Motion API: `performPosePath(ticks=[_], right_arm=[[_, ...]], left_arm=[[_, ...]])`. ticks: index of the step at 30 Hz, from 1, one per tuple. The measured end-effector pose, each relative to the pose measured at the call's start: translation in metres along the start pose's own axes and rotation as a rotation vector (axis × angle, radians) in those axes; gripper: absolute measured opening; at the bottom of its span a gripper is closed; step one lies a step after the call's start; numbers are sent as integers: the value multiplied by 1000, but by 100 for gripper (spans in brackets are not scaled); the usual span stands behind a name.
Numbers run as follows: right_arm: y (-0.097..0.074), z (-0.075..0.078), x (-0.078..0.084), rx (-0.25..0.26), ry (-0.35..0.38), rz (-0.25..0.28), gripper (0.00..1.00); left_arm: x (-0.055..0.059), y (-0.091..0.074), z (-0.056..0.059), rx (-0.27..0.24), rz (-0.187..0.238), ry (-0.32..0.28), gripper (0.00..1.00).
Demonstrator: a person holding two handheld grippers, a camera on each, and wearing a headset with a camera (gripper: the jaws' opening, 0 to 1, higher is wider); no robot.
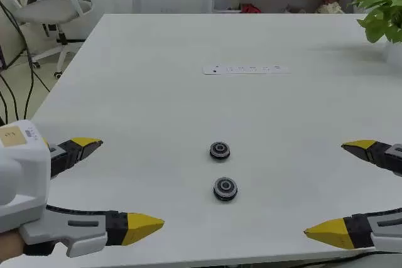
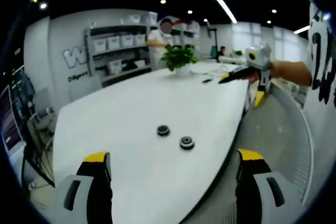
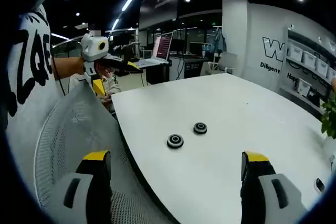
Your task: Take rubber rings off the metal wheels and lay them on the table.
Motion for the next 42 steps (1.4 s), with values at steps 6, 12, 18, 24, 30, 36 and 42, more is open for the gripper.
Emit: performPosePath(ticks=[6, 12, 18, 24, 30, 36, 42], right_arm=[[-2, 7, 5, 23, 28, 0, 100], [7, 9, 5, -4, 10, -11, 100], [11, 11, 3, -12, 1, -7, 100], [12, 12, 2, -17, -9, -10, 100], [10, 11, 3, -15, -7, -10, 100], [8, 9, 5, -10, -4, -13, 100], [4, 7, 6, 2, 1, -12, 100]], left_arm=[[2, 1, -7, 0, 2, 4, 100], [6, -1, -12, -18, 10, -8, 100], [5, -1, -14, -18, -1, 4, 100], [5, -3, -16, -27, -2, 3, 100], [5, -3, -17, -28, 1, 1, 100], [5, -1, -17, -19, -3, 4, 100], [6, 0, -17, -10, -2, 5, 100]])
Point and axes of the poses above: the centre of the closed fingertips' face, and the gripper's own axes: y roughly forward along the fingers, z roughly to its right, x roughly out of its underside, the point moved 10 cm from there along -y, roughly backward along the fingers, and after that the axes turned 9 degrees about x, right-handed, at the moved point
